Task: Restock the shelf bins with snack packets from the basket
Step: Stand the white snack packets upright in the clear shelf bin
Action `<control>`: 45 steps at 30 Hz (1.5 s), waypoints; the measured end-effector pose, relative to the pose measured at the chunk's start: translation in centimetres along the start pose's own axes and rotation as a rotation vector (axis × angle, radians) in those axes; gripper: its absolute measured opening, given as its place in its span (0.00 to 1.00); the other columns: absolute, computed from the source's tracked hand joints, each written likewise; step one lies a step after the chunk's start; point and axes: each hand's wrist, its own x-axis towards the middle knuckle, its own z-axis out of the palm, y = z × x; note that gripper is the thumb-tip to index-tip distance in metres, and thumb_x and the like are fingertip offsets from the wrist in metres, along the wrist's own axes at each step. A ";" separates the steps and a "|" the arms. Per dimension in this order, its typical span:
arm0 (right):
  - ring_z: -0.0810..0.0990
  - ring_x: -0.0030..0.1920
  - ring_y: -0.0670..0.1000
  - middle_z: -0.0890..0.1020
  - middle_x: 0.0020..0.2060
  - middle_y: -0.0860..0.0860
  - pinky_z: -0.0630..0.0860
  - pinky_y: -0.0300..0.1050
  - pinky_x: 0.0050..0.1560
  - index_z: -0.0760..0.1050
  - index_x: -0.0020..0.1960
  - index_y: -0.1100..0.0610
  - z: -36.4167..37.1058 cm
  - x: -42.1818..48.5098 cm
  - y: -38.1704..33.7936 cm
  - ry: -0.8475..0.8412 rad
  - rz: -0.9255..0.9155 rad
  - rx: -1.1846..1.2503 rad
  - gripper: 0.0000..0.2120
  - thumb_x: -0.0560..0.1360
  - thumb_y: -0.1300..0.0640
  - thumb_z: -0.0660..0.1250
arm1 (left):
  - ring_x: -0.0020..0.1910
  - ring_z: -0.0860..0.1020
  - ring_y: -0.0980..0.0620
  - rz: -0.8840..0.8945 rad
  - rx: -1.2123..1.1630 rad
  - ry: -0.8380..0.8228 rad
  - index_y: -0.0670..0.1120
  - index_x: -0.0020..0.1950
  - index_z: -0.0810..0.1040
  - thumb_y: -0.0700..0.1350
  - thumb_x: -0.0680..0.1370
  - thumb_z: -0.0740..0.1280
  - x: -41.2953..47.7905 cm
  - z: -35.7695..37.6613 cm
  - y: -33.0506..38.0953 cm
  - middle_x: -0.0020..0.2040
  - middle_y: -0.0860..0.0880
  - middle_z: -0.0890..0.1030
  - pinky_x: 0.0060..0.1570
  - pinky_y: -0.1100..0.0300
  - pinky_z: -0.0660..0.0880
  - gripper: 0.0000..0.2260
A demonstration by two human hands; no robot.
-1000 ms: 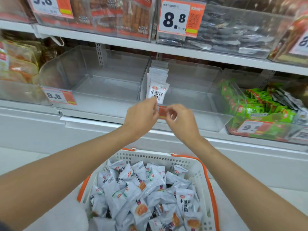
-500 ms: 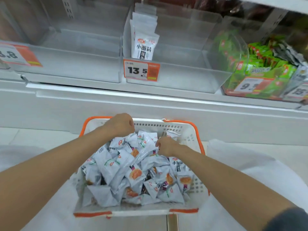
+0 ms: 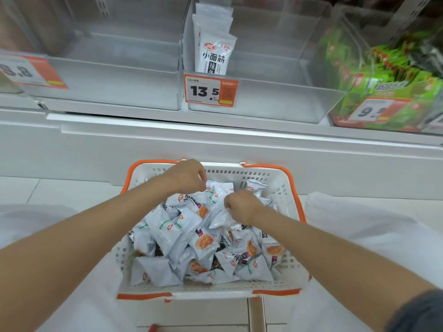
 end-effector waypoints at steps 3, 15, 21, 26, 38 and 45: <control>0.81 0.46 0.53 0.84 0.45 0.53 0.78 0.49 0.50 0.82 0.48 0.58 -5.3 -0.8 -0.5 0.122 -0.030 0.206 0.10 0.76 0.62 0.62 | 0.63 0.73 0.49 0.082 0.038 -0.096 0.47 0.69 0.72 0.45 0.73 0.75 -0.2 -0.4 0.2 0.67 0.49 0.72 0.57 0.60 0.70 0.26; 0.66 0.22 0.46 0.68 0.21 0.49 0.64 0.40 0.28 0.67 0.28 0.59 -12.4 -1.7 0.0 0.437 0.177 0.927 0.27 0.77 0.41 0.65 | 0.40 0.82 0.54 0.085 -0.465 -0.237 0.44 0.48 0.79 0.45 0.74 0.75 -0.9 -2.6 -0.6 0.41 0.48 0.84 0.44 0.58 0.80 0.09; 0.66 0.23 0.54 0.65 0.19 0.53 0.68 0.48 0.31 0.62 0.23 0.58 -12.1 -0.8 0.4 0.719 0.214 0.791 0.32 0.78 0.39 0.62 | 0.44 0.83 0.55 0.085 -0.608 -0.381 0.45 0.53 0.79 0.44 0.75 0.72 -1.8 -2.1 0.2 0.45 0.49 0.84 0.42 0.64 0.79 0.08; 0.62 0.23 0.52 0.63 0.19 0.51 0.67 0.50 0.34 0.57 0.23 0.55 -12.4 -0.6 0.2 0.750 0.120 0.580 0.32 0.78 0.40 0.61 | 0.47 0.83 0.52 0.078 -0.554 -0.408 0.42 0.56 0.79 0.44 0.75 0.72 -1.9 -2.7 0.1 0.51 0.44 0.84 0.42 0.64 0.79 0.12; 0.82 0.40 0.48 0.86 0.43 0.54 0.76 0.39 0.39 0.81 0.51 0.63 -15.5 -3.0 0.2 0.385 0.011 1.321 0.07 0.74 0.62 0.72 | 0.50 0.84 0.51 0.125 -0.708 -0.187 0.44 0.58 0.78 0.45 0.74 0.72 -2.1 -4.8 -1.1 0.52 0.46 0.84 0.53 0.58 0.79 0.14; 0.83 0.40 0.46 0.87 0.41 0.50 0.79 0.38 0.40 0.81 0.49 0.59 -19.7 -4.8 0.3 0.530 -0.112 1.260 0.06 0.73 0.65 0.72 | 0.49 0.83 0.57 0.291 -0.794 0.105 0.47 0.61 0.80 0.45 0.77 0.69 -2.8 -8.8 2.4 0.52 0.52 0.85 0.45 0.66 0.78 0.13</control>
